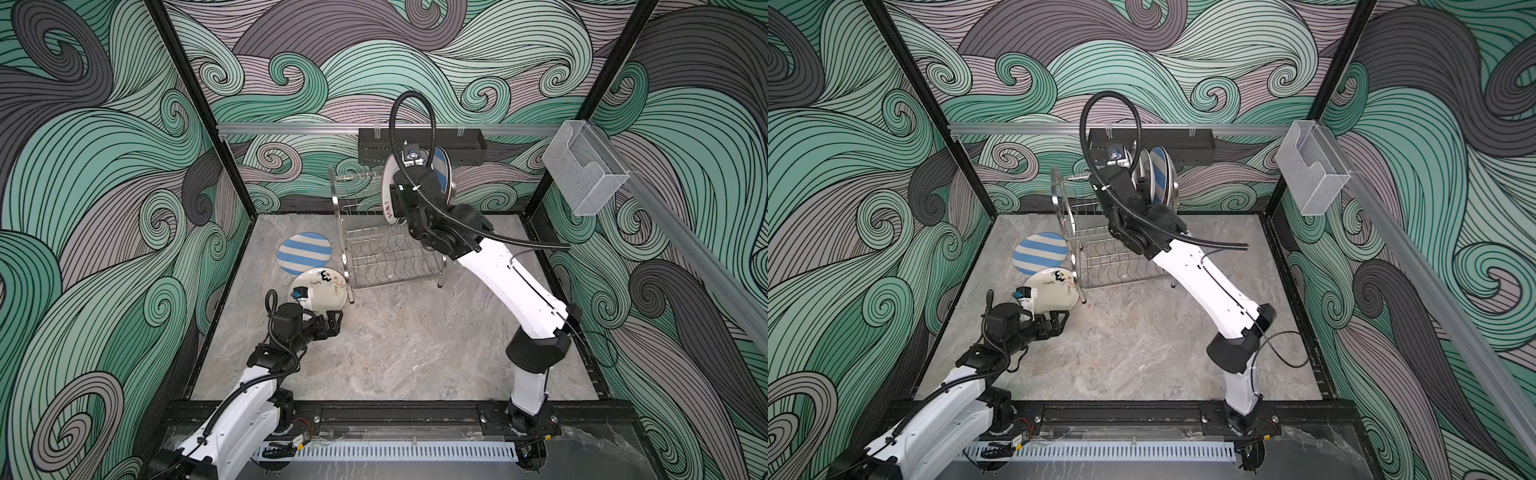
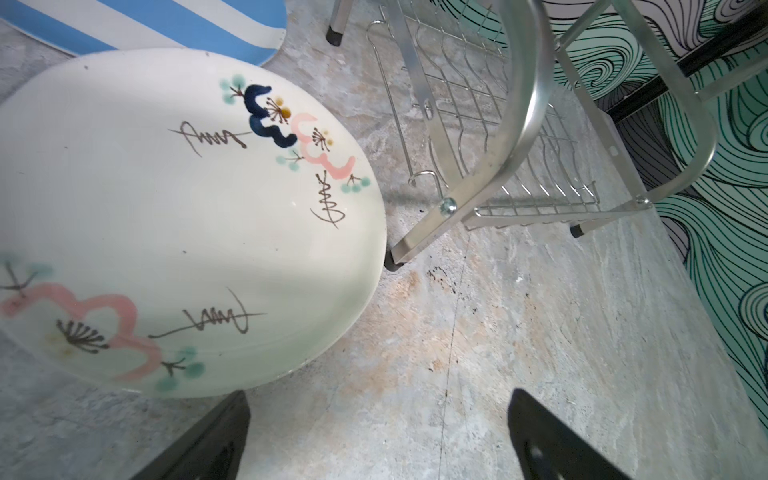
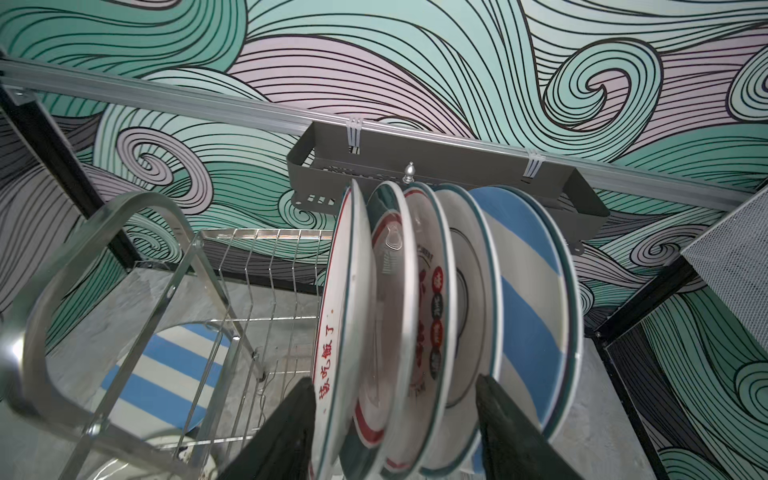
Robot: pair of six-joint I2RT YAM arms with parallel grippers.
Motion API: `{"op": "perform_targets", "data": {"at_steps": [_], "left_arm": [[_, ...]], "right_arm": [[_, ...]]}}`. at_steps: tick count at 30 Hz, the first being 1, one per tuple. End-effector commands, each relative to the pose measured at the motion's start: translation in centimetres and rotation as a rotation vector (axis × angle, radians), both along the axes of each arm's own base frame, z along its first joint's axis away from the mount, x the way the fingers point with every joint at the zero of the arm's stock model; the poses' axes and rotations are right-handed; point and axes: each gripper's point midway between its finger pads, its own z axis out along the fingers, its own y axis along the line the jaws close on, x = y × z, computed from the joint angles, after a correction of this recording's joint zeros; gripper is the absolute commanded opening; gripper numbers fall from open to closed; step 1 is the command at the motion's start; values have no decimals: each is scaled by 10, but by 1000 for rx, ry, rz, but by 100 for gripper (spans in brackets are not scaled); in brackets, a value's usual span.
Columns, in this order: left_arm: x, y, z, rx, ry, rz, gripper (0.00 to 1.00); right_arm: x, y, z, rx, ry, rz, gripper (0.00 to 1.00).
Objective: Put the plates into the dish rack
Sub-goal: 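Open the right gripper and release the sunburst plate in the rack, then withdraw the right gripper while the left gripper grips the floral plate's rim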
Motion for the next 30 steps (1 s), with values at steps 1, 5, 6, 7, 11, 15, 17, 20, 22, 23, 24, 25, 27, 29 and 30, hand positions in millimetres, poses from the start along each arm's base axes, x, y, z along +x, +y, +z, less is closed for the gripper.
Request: {"op": "perform_targets", "data": {"at_steps": [1,5,6,7,11,15,17,20,22,23,24,25,27,29,30], "left_arm": [[8,16,12,28,-6,96,99],[10,24,19,63,2,131,99],[11,26,21,73,3,146,99],[12,29,22,79,4,158,98],[22,29,28,84,-15,167,99],[35,27,26,92,5,172,99],[40,25,21,103,39,169,99],[48,21,13,121,92,146,99],[52,18,7,136,140,123,99],[54,17,5,143,153,120,99],[57,17,2,152,165,117,99],[59,17,-1,162,175,114,99],[65,16,-4,175,187,105,99],[68,16,-7,185,198,101,99],[70,16,-8,185,200,101,99]], "right_arm": [[-33,-19,33,89,-57,117,63],[-67,-66,24,123,-91,113,70],[-78,-82,13,136,-89,109,70],[-85,-94,4,148,-85,102,71],[-111,-130,-50,174,-17,87,71],[-135,-139,-112,193,92,132,71],[-145,-136,-141,214,153,168,71],[-158,-134,-179,239,226,206,71],[-165,-133,-200,266,266,219,72],[-169,-133,-209,273,282,225,72],[-172,-134,-218,287,295,227,72],[-175,-136,-225,294,304,224,72],[-179,-140,-235,300,309,218,72],[-183,-144,-241,299,307,215,72],[-185,-146,-244,296,311,213,72]]}}
